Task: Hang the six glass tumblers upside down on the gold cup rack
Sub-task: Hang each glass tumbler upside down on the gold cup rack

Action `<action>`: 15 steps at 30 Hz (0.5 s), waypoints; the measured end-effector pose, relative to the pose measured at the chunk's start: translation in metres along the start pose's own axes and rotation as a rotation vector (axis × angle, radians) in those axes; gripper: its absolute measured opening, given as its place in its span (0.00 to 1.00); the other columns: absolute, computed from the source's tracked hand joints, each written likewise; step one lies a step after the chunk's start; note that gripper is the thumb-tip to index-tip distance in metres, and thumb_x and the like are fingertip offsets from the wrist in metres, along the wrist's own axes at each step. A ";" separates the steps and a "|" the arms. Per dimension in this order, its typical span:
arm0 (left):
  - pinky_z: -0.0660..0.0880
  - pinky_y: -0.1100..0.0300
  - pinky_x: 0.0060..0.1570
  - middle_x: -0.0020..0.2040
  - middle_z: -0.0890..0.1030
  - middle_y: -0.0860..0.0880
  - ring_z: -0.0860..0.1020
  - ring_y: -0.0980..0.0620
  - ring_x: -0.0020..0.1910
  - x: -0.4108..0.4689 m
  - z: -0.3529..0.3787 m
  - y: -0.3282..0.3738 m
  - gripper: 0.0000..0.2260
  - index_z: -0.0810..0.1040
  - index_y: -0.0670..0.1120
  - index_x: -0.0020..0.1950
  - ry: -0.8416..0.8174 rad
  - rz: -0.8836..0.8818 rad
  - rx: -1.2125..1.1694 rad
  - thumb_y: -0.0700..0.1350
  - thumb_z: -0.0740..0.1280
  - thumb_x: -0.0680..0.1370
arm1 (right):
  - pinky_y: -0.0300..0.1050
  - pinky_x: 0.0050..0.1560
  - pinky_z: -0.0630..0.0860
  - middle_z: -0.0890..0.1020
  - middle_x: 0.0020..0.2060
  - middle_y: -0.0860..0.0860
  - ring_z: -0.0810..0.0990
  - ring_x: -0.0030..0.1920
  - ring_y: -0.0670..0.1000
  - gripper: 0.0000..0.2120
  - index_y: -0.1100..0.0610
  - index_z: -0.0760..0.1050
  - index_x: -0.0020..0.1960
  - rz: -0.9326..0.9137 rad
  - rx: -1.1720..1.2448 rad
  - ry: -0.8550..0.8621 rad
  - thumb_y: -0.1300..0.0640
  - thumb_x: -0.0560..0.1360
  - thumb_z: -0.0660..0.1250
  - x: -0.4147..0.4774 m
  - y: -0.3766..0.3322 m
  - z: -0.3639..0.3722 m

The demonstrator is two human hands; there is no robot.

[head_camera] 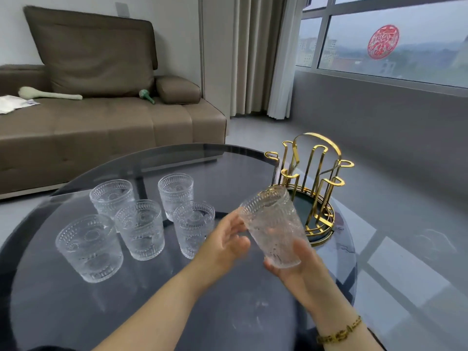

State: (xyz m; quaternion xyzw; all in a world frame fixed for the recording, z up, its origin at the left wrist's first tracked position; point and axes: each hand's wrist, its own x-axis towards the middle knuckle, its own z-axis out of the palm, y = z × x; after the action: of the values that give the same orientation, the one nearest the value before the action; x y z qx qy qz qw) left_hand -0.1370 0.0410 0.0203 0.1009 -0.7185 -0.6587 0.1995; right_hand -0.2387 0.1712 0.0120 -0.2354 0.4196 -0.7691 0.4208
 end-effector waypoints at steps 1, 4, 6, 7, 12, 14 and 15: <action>0.68 0.71 0.58 0.60 0.72 0.59 0.70 0.63 0.59 0.004 0.004 -0.003 0.36 0.64 0.59 0.56 0.002 -0.015 0.018 0.77 0.60 0.54 | 0.43 0.36 0.79 0.82 0.46 0.49 0.81 0.44 0.48 0.40 0.50 0.72 0.55 -0.039 -0.018 0.028 0.42 0.45 0.79 0.000 -0.013 -0.006; 0.62 0.74 0.59 0.67 0.70 0.52 0.67 0.60 0.62 0.018 0.012 -0.018 0.18 0.65 0.60 0.57 0.048 -0.080 0.160 0.63 0.50 0.71 | 0.43 0.35 0.80 0.83 0.44 0.48 0.82 0.44 0.48 0.44 0.51 0.70 0.56 -0.129 -0.110 0.128 0.42 0.43 0.79 0.002 -0.056 -0.021; 0.57 0.75 0.60 0.70 0.66 0.50 0.63 0.59 0.65 0.032 0.015 -0.031 0.16 0.67 0.53 0.63 0.005 -0.093 0.414 0.53 0.51 0.77 | 0.43 0.36 0.81 0.78 0.52 0.53 0.81 0.46 0.51 0.41 0.55 0.67 0.58 -0.157 -0.191 0.204 0.46 0.49 0.78 0.001 -0.086 -0.029; 0.55 0.70 0.64 0.72 0.63 0.49 0.61 0.56 0.69 0.039 0.016 -0.037 0.16 0.65 0.50 0.66 -0.035 -0.102 0.555 0.50 0.53 0.79 | 0.43 0.36 0.81 0.75 0.54 0.56 0.80 0.47 0.52 0.34 0.55 0.67 0.56 -0.182 -0.226 0.237 0.49 0.54 0.74 0.000 -0.099 -0.033; 0.50 0.54 0.72 0.75 0.53 0.50 0.52 0.52 0.74 0.070 0.022 -0.054 0.21 0.55 0.49 0.71 -0.166 -0.093 0.955 0.50 0.52 0.79 | 0.37 0.29 0.78 0.76 0.46 0.51 0.82 0.35 0.44 0.20 0.49 0.68 0.46 -0.378 -0.454 0.285 0.53 0.57 0.70 0.010 -0.160 -0.034; 0.49 0.54 0.72 0.76 0.52 0.51 0.51 0.53 0.74 0.077 0.024 -0.058 0.22 0.52 0.51 0.72 -0.202 -0.071 0.990 0.52 0.51 0.79 | 0.36 0.30 0.78 0.76 0.45 0.50 0.82 0.35 0.42 0.18 0.48 0.67 0.46 -0.461 -0.579 0.291 0.52 0.59 0.69 0.019 -0.184 -0.033; 0.48 0.54 0.72 0.76 0.52 0.51 0.50 0.53 0.74 0.079 0.026 -0.059 0.22 0.51 0.51 0.72 -0.223 -0.066 1.007 0.53 0.51 0.79 | 0.36 0.30 0.78 0.76 0.45 0.50 0.82 0.35 0.42 0.16 0.48 0.67 0.46 -0.492 -0.648 0.323 0.53 0.61 0.70 0.027 -0.195 -0.035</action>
State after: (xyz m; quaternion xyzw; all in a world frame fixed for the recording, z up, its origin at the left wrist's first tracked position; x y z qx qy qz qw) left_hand -0.2259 0.0255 -0.0275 0.1363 -0.9598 -0.2438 0.0276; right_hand -0.3656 0.2217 0.1585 -0.3251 0.6311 -0.7019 0.0582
